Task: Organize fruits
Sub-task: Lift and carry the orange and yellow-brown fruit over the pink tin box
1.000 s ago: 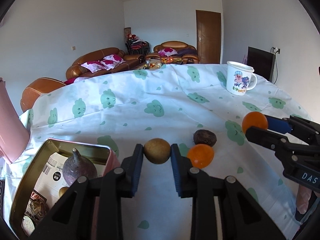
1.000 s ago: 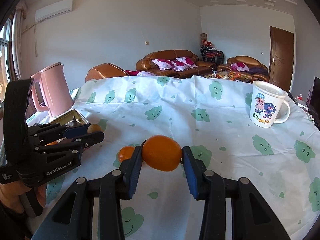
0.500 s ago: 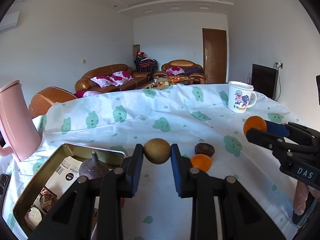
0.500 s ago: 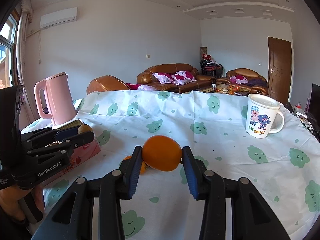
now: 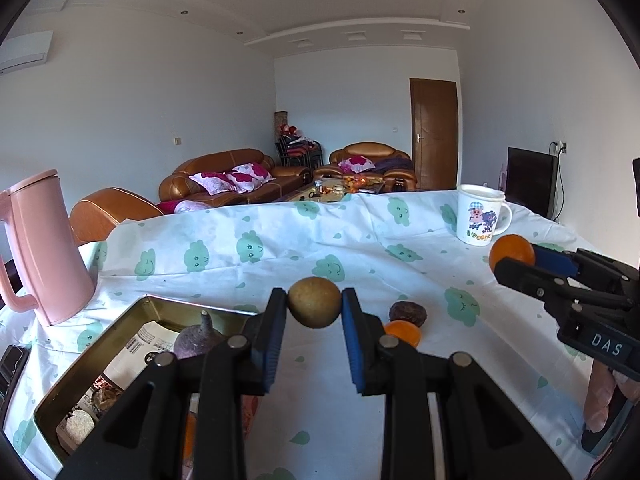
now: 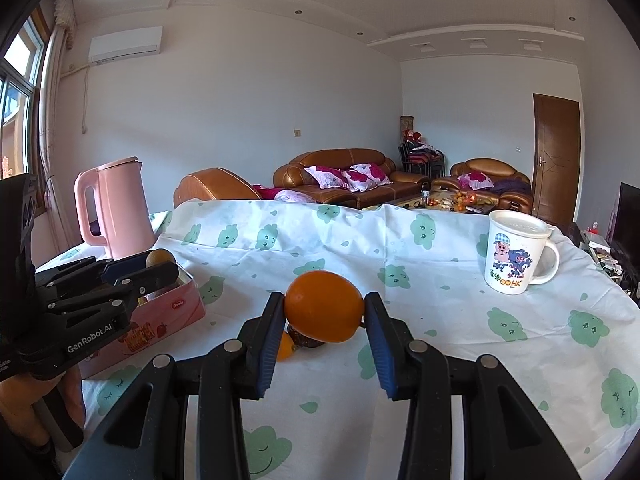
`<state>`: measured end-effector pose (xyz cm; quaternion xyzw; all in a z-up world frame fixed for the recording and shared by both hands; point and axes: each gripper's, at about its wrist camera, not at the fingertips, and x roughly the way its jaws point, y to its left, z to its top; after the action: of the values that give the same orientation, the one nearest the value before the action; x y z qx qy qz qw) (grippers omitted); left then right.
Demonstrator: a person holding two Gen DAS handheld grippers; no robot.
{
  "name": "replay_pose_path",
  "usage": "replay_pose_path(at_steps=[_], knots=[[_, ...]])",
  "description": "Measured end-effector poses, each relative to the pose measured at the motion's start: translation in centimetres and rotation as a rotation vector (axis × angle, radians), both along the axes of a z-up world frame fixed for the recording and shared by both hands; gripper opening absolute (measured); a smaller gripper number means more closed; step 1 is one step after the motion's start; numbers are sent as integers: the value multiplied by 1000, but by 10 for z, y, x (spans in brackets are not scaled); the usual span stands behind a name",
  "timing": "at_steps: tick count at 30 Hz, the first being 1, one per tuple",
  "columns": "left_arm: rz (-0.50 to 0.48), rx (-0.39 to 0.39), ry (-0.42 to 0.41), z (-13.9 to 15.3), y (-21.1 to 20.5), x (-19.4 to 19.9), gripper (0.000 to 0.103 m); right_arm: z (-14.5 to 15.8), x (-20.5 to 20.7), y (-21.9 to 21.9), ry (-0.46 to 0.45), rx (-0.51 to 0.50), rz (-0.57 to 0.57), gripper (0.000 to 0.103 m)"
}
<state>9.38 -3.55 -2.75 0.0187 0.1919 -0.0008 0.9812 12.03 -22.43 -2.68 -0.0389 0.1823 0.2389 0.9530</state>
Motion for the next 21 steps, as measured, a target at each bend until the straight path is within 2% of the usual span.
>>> replay_pose_path(at_steps=[11, 21], knots=[[3, -23, -40, 3, 4, -13, 29, 2, -6, 1, -35, -5, 1, 42], [-6, -35, -30, 1, 6, -17, 29, 2, -11, 12, -39, -22, 6, 42]])
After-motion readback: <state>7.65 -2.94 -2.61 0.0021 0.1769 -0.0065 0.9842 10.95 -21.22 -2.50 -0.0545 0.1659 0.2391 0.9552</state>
